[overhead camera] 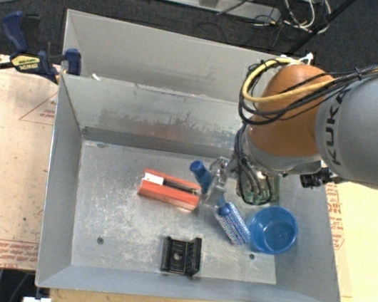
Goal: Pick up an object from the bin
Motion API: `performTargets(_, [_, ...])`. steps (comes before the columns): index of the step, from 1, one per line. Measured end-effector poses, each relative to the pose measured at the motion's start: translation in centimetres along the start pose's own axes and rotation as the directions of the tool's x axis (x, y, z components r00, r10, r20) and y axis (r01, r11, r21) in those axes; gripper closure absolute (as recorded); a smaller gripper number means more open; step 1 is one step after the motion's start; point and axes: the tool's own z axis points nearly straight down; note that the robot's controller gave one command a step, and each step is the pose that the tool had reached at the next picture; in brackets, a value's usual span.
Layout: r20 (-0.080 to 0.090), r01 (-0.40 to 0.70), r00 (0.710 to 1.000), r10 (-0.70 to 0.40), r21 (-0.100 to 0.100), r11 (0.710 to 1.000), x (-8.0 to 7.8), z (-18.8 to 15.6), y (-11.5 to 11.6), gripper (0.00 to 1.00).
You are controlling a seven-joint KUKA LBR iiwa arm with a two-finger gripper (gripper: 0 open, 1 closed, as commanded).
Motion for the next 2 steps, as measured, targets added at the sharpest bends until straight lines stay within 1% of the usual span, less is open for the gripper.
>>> performTargets(1, [0.001,0.328,0.945,-0.328,-0.001,0.945,-1.29,9.04,0.43,0.00])
performTargets(2, [0.031,0.336,0.941,-0.336,0.004,0.942,-2.22,8.34,0.38,1.00])
